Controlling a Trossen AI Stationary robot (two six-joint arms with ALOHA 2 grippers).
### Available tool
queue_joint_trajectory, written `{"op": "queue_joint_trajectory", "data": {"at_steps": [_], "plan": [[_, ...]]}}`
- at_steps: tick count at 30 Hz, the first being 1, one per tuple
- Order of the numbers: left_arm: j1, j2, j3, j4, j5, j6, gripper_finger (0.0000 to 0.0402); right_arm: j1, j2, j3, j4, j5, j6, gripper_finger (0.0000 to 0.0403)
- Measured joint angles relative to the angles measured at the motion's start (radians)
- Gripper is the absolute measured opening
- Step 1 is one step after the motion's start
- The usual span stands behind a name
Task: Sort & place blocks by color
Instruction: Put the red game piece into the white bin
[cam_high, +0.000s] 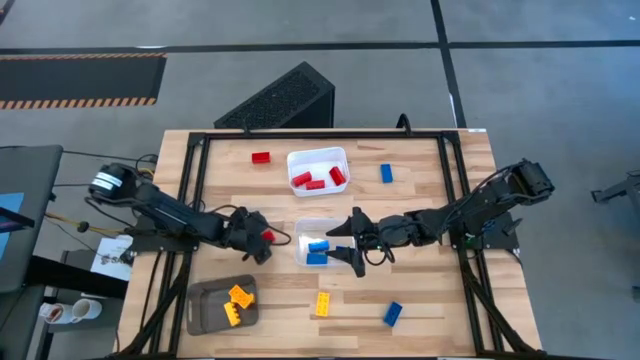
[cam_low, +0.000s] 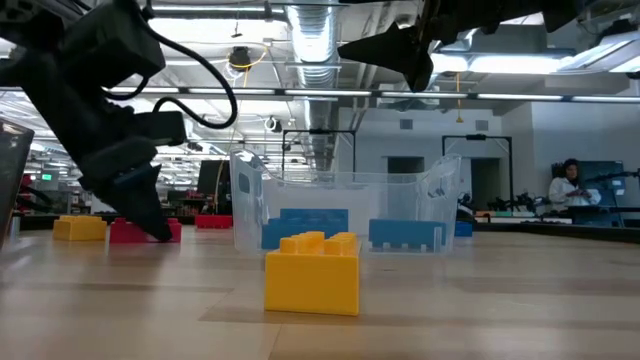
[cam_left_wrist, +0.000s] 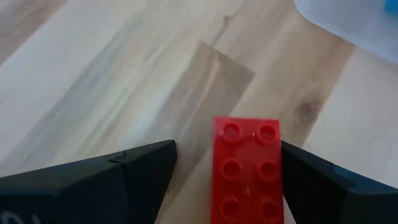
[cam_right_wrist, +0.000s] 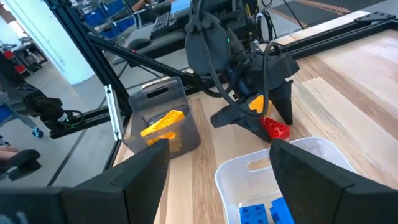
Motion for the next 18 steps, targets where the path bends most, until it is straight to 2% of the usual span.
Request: {"op": "queue_joint_trajectory", "data": {"at_steps": [4, 7, 12, 16, 18], "plan": [[0.0, 0.003, -0.001, 0.015, -0.023, 0.0, 0.0264, 0.0, 0.0, 0.0, -0.002, 0.0, 0.0, 0.0302], [-0.003, 0.003, -0.003, 0.039, -0.027, 0.018, 0.0247, 0.0, 0.0, 0.0, -0.003, 0.0, 0.0, 0.0302], [-0.003, 0.005, -0.004, 0.051, -0.032, 0.013, 0.0182, -0.002, 0.0, 0.0, -0.012, 0.0, 0.0, 0.0302], [-0.003, 0.004, -0.004, 0.066, -0.03, 0.016, 0.0111, -0.002, 0.0, 0.0, -0.021, 0.0, 0.0, 0.0302], [-0.003, 0.005, -0.004, 0.076, -0.027, 0.017, 0.0105, -0.002, 0.0, 0.0, -0.024, 0.0, -0.001, 0.0302]]}}
